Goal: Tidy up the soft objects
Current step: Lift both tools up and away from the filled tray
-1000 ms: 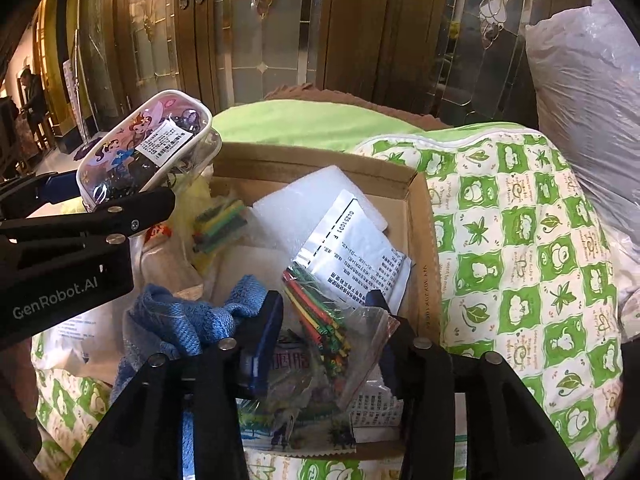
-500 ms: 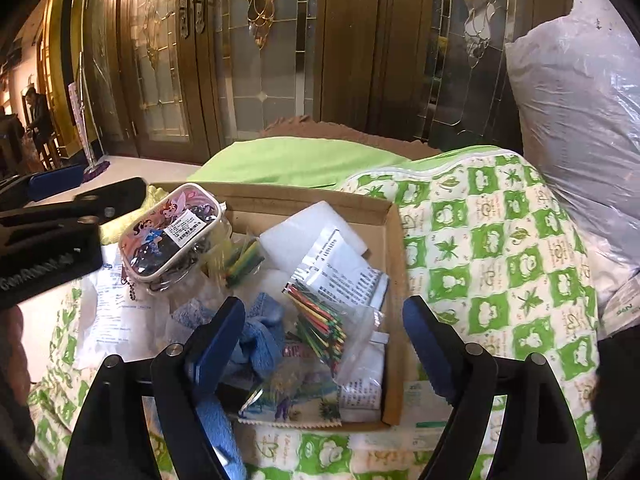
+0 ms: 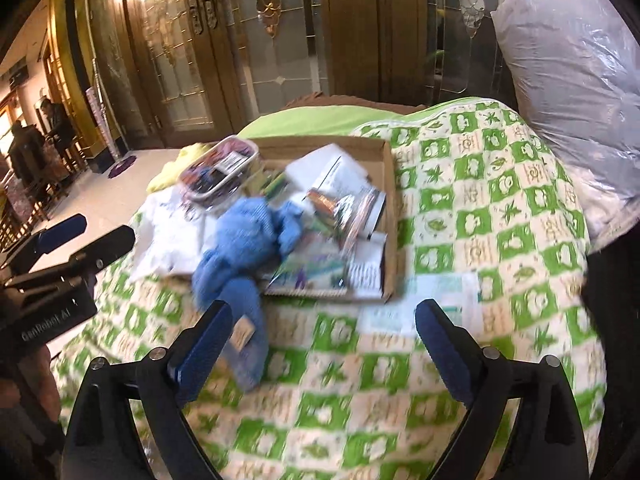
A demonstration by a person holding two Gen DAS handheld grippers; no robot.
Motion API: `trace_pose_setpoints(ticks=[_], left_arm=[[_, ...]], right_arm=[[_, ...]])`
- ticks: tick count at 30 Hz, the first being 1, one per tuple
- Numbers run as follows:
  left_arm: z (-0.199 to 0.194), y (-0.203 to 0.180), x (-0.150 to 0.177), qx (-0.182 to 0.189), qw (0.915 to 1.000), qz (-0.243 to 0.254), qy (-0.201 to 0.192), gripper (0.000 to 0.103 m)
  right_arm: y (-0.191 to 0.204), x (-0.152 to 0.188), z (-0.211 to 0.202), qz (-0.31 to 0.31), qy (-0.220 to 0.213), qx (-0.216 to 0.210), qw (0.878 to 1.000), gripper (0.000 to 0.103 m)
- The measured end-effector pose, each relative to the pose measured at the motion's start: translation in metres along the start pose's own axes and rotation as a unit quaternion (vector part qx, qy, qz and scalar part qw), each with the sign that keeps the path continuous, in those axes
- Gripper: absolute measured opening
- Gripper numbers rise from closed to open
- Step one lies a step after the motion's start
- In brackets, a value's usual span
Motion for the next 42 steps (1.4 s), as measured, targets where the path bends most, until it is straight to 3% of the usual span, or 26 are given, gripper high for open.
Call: trace_pose_setpoints(ticks=[5,13,21,30,42], left_arm=[[-0.019,-0.002,0.013,-0.006,1.0,-0.002,-0.006,0.083],[-0.041,-0.005,0.022,-0.013,0.9998,-0.003,-0.018,0.083],[-0.059,0.001,0.018,-0.059,0.9977,0.006,-0.034,0.083],[-0.067,-0.013,0.023,-0.049,0.998,0.024,-0.03,0.083],[-0.077,-0.002,0.021,-0.024,0.9994,-0.01,-0.024,0.083]], right_arm=[[0.009,0.022,-0.022,0.0,-0.009,0.0,1.0,0.102],[0.023,0.055,-0.055,-0.001,-0.025,0.005,1.0,0.103],[0.028,0.055,-0.077,0.0,-0.037,0.011,0.999,0.103],[0.034,0.061,-0.098,-0.008,-0.043,0.023,0.999,0.103],[0.044,0.061,-0.127,-0.018,-0.06,0.026,0.998,0.103]])
Point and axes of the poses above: each gripper's, at about its wrist camera, not at the fingertips, and z roughly the way its jaws point, y to its left, x to its underside, the point moved 6 cm from there along z, roughly the way its jaws point, and after that the axes turned 2 degrees about -y, right-handed, at the moved point
